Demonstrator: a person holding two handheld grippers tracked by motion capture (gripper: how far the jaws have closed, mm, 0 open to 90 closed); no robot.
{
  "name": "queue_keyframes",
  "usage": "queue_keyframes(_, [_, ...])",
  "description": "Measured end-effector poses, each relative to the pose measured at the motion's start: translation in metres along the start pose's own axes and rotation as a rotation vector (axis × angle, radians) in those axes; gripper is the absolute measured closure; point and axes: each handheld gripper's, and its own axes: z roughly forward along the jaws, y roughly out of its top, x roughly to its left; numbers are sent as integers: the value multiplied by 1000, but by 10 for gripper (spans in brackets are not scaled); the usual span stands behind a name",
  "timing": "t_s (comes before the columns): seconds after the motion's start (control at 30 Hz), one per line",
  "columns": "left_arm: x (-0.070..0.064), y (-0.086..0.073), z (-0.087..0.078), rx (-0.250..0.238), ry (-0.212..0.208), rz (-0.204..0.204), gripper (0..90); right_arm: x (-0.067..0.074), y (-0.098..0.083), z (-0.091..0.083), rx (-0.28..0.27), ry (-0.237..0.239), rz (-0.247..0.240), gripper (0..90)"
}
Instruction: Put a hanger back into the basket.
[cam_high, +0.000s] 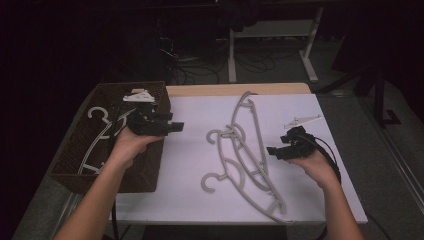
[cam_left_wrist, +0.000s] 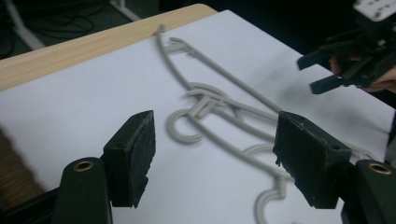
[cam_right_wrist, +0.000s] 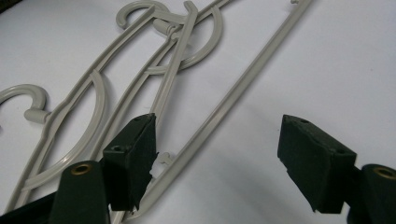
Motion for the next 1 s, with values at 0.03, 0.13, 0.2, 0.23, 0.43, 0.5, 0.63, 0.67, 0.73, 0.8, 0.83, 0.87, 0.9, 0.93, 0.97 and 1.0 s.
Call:
queue_keyframes(0.03, [-5, 1, 6, 5, -10, 9, 297, 0, 0, 0, 2, 0, 0, 281])
queue_keyframes(0.13, [-16, 0, 19, 11, -33, 23, 306, 1, 0, 1, 3, 5, -7, 289])
queue_keyframes(0.2, [-22, -3, 27, 15, -48, 29, 335, 1, -1, 1, 7, 4, -8, 291])
queue_keyframes(0.23, [-26, -5, 33, 15, -60, 28, 363, 2, -1, 1, 7, 4, -7, 292])
queue_keyframes(0.43, [-43, -20, 60, 72, -132, 43, 617, 1, -2, 2, 10, 4, -6, 295])
queue_keyframes(0.5, [-50, -27, 71, 106, -159, 56, 705, 1, -2, 2, 9, 4, -8, 295])
queue_keyframes(0.63, [-58, -37, 87, 159, -184, 74, 836, 1, -2, 2, 10, 4, -8, 295])
queue_keyframes(0.67, [-60, -41, 91, 173, -188, 80, 860, 1, -2, 2, 10, 4, -6, 295])
queue_keyframes(0.73, [-60, -45, 97, 192, -186, 93, 900, 1, -2, 2, 10, 5, -6, 295])
queue_keyframes(0.8, [-59, -49, 103, 219, -186, 94, 900, 1, -2, 3, 11, 5, -6, 295])
queue_keyframes(0.83, [-59, -52, 105, 223, -184, 96, 900, 1, -2, 3, 11, 5, -7, 295])
queue_keyframes(0.87, [-59, -54, 106, 224, -185, 93, 900, 1, -3, 3, 13, 6, -8, 295])
queue_keyframes(0.9, [-59, -56, 107, 225, -187, 96, 900, 1, -3, 3, 13, 5, -9, 295])
queue_keyframes(0.93, [-59, -59, 108, 230, -190, 100, 900, 1, -3, 3, 14, 5, -10, 295])
queue_keyframes(0.97, [-59, -60, 109, 231, -193, 99, 900, 1, -3, 4, 16, 5, -8, 295])
queue_keyframes(1.0, [-59, -62, 110, 233, -198, 100, 900, 1, -4, 4, 18, 5, -11, 295])
